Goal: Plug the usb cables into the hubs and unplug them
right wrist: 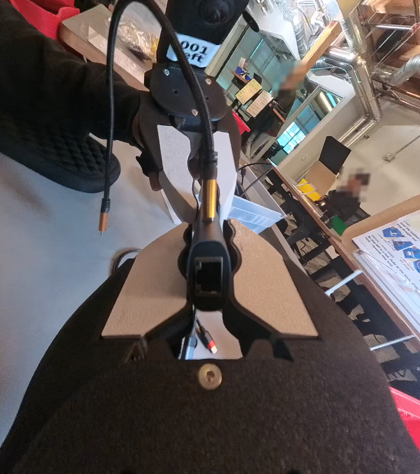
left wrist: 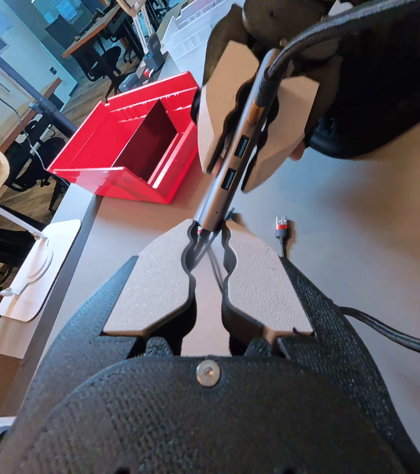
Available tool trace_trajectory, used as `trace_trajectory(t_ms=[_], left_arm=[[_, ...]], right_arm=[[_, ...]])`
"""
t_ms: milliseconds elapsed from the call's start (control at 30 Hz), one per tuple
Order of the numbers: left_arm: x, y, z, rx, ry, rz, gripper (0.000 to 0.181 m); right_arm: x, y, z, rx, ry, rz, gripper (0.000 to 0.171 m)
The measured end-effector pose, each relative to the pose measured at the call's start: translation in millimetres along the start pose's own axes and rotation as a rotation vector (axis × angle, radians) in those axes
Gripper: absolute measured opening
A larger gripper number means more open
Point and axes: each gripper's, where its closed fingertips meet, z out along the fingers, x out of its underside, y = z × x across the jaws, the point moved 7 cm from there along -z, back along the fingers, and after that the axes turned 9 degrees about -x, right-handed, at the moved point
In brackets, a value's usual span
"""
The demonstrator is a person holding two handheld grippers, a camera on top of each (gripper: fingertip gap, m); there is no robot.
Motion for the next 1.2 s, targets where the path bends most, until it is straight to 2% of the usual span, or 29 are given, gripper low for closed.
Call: trace_trajectory(t_ms=[167,400,567,733,800,900,1000,1100,1133,1200], left_arm=[[7,12,-6,-0.037,0.035,-0.027,0.018],[10,16,-8,-0.06,0.062,-0.023,0.018],[8,18,-11,-0.057,0.012,-0.067,0.018],[17,26,-13,0.021,0.003,-0.232,0.035],[24,32,-12,0.042,0.013,-0.332,0.036],[38,44,-8,-0.032,0.086,-0.421,0.026],[40,55,-13,-0.102,0.115,-0.509,0.027],[20,48,-16,-0.147,0.067,-0.377,0.022],[14,39,-13,-0.126,0.077,-0.316,0.019],[15,14,2,0.023,0.17,-0.258,0.019]], right_arm=[[-2,-8,-8,0.04,0.006,-0.007,0.022],[2,-7,-5,0.022,0.103,-0.041,0.018],[-5,-8,-6,0.028,0.109,-0.056,0.018],[-7,-13,-13,0.039,0.117,-0.066,0.018],[-8,-15,-16,0.047,0.13,-0.084,0.018],[-12,-23,-24,0.083,0.139,-0.109,0.018],[-17,-37,-43,0.186,0.149,-0.122,0.017],[-14,-52,-61,0.321,0.215,-0.161,0.017],[-12,-55,-65,0.357,0.239,-0.18,0.017],[-7,-62,-69,0.416,0.265,-0.194,0.018]])
